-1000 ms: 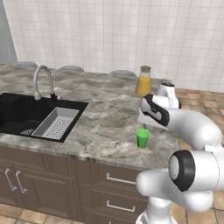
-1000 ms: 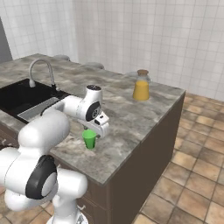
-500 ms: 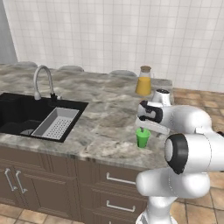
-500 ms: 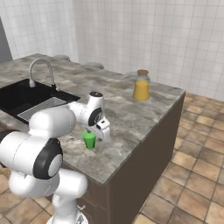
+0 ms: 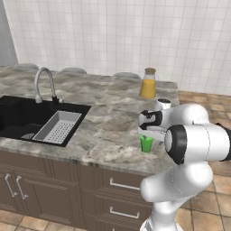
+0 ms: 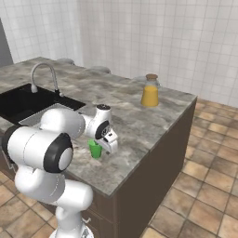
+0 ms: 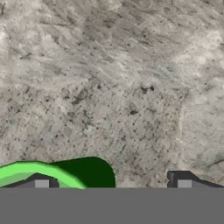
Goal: Place the pitcher and cup on the dining counter for serving.
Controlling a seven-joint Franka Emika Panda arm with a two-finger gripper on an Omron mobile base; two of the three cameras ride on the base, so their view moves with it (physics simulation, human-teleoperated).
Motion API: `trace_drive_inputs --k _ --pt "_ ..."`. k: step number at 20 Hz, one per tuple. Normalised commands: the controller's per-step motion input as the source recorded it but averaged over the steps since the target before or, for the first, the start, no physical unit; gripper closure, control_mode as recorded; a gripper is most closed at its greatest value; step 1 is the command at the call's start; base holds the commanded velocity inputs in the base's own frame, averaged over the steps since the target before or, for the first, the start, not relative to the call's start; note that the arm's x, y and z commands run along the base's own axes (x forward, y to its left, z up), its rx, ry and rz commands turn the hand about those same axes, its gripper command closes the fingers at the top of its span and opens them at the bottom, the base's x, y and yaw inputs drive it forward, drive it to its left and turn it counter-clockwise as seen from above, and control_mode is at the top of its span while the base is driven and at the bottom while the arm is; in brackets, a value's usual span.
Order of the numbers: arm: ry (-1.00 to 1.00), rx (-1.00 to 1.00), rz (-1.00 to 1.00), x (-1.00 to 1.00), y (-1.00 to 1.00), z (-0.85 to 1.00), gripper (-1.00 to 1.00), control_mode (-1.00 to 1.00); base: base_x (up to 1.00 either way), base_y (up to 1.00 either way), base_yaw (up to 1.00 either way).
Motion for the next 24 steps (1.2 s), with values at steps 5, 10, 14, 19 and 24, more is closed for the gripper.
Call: trace_drive_inputs --k 5,10,14,19,24 --pt "0.0 0.0 -0.01 0.06 0.0 -0.34 1.0 -1.0 0.0 0.0 0.0" --pt "0.0 0.0 0.0 0.0 0.0 -0.08 1.0 -1.0 0.0 0.0 0.0" --pt "0.0 0.0 0.0 0.0 0.0 0.0 1.0 -1.0 0.0 0.0 0.0" --pt "-0.02 0.0 0.0 -0.13 0.0 0.0 1.0 -1.0 0.0 0.0 0.0" --pt "-0.15 0.0 0.0 -0.26 0.0 0.19 1.0 -1.0 0.0 0.0 0.0"
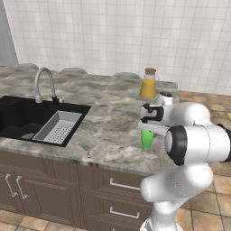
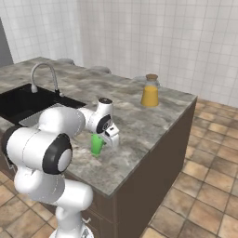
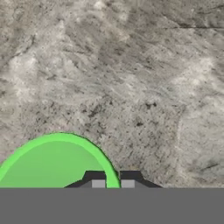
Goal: Place the pitcher and cup on the dining counter for serving.
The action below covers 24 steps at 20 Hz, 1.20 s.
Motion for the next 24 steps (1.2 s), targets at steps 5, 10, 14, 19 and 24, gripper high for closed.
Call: trace_drive_inputs --k 5,10,14,19,24 --pt "-0.3 0.0 0.0 -0.48 0.03 0.28 1.0 -1.0 0.0 0.0 0.0" --pt "-0.3 0.0 0.0 -0.67 0.05 0.36 1.0 -1.0 0.0 0.0 0.0" --pt "-0.31 0.0 0.0 -0.68 0.11 0.49 1.0 -1.0 0.0 0.0 0.0" --pt "-0.28 0.0 0.0 -0.63 0.08 0.58 1.0 -1.0 0.0 0.0 0.0" --pt "-0.11 0.0 0.0 -0.33 0.0 0.23 1.0 1.0 -0.59 0.0 0.04"
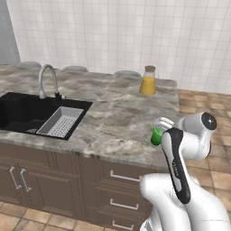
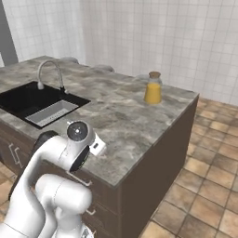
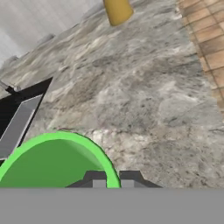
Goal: Place the pitcher and cup on the dining counter for serving.
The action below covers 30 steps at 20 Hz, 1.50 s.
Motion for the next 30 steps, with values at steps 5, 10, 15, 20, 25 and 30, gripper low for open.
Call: trace_drive_inputs --k 5,10,15,20,25,30 --pt "0.0 0.0 0.0 0.0 0.0 0.0 1.0 1.0 -0.93 -0.38 0.21" --pt "0.0 0.0 0.0 0.0 0.0 0.0 1.0 1.0 -0.17 -0.98 0.19" --pt "0.0 0.0 0.0 0.0 0.0 0.0 1.0 1.0 0.25 -1.0 0.13" --pt "0.0 0.0 0.0 0.0 0.0 0.0 1.0 1.0 0.63 -1.0 0.24" --pt "0.0 0.0 0.0 0.0 0.0 0.0 1.0 1.0 0.78 -1.0 0.33" --pt "0.0 0.0 0.0 0.0 0.0 0.0 1.0 1.0 0.82 -1.0 0.4"
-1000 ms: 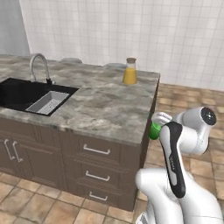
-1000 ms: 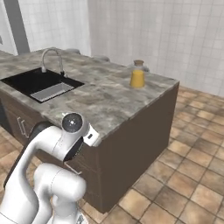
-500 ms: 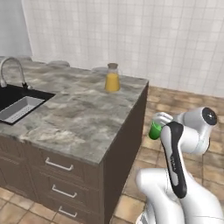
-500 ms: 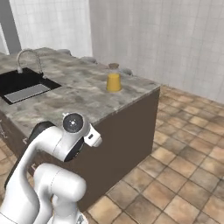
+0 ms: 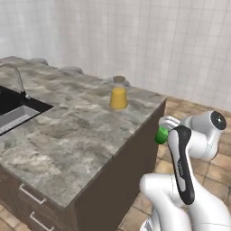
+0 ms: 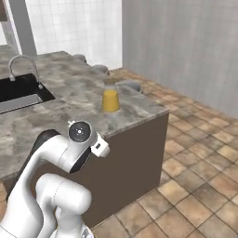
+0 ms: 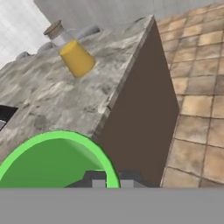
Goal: Place the pitcher and cup on the dining counter for serving.
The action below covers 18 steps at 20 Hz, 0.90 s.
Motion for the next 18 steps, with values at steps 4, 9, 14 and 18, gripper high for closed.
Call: trace_drive_inputs --k 4,9,14,18 --pt "0.0 0.0 0.0 0.0 0.0 0.0 1.0 1.0 0.76 -1.0 0.32" --pt "0.0 0.0 0.0 0.0 0.0 0.0 1.0 1.0 0.7 -1.0 0.29" --pt "0.0 0.0 0.0 0.0 0.0 0.0 1.0 1.0 0.7 -1.0 0.32" --pt "0.0 0.0 0.0 0.0 0.0 0.0 1.0 1.0 0.67 -1.0 0.36"
